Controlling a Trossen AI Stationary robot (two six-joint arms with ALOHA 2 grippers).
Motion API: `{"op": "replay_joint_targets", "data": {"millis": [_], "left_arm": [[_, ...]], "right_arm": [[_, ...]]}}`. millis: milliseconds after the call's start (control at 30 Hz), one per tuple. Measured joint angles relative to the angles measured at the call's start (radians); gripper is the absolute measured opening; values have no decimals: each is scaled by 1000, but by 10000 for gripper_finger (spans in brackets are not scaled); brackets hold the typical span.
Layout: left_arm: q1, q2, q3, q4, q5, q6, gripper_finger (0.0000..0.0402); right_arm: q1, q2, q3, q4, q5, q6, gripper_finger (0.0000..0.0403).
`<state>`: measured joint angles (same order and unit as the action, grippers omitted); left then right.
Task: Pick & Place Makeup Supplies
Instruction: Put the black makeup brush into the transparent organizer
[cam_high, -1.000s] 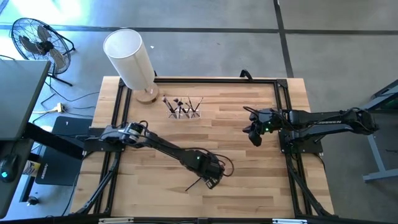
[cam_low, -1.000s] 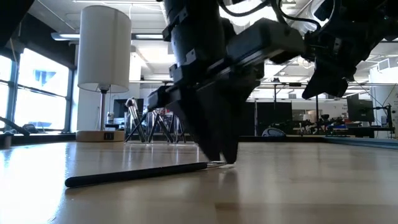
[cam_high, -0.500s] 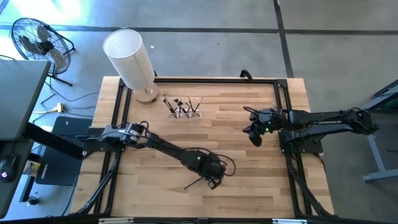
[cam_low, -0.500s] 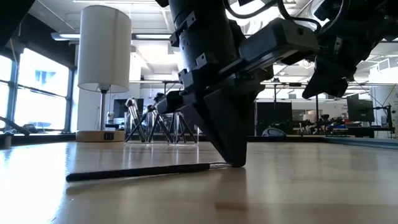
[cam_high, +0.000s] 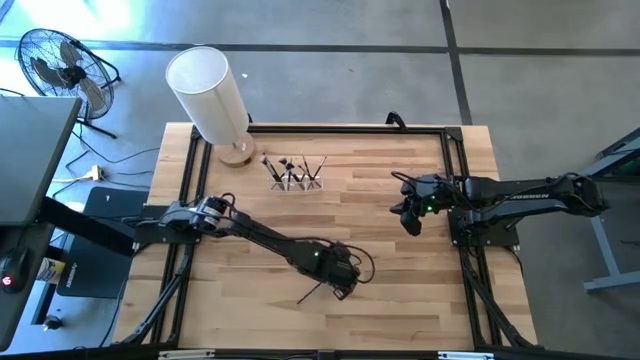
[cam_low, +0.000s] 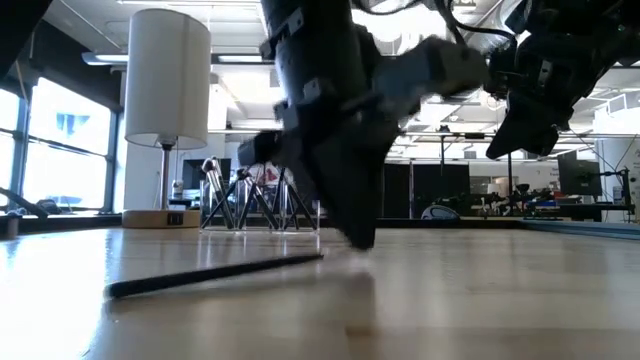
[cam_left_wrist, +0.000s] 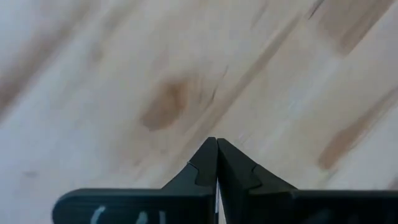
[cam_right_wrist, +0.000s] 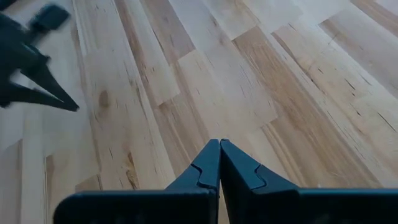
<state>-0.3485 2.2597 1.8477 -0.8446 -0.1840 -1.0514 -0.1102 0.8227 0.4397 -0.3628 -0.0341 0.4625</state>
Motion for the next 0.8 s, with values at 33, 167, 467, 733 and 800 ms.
{"op": "replay_joint_targets", "data": {"millis": [33,167,467,733,800], "left_arm": [[0,-15,1,0,-21,-3,0],[-6,-61,3,-4,-98,-5,0],[-32,-167,6,-138,-339,-31,0],[-45,-312,-130,-172,-444,-83,0],[-35,-361,-215,-87,-454,-86,0]], "right_arm": [[0,0,0,0,0,0,2],[0,0,0,0,0,0,2],[0,0,0,-9,-3,0,3],[0,0,0,-15,-4,0,2],[0,0,0,-15,-8,0,4]]}}
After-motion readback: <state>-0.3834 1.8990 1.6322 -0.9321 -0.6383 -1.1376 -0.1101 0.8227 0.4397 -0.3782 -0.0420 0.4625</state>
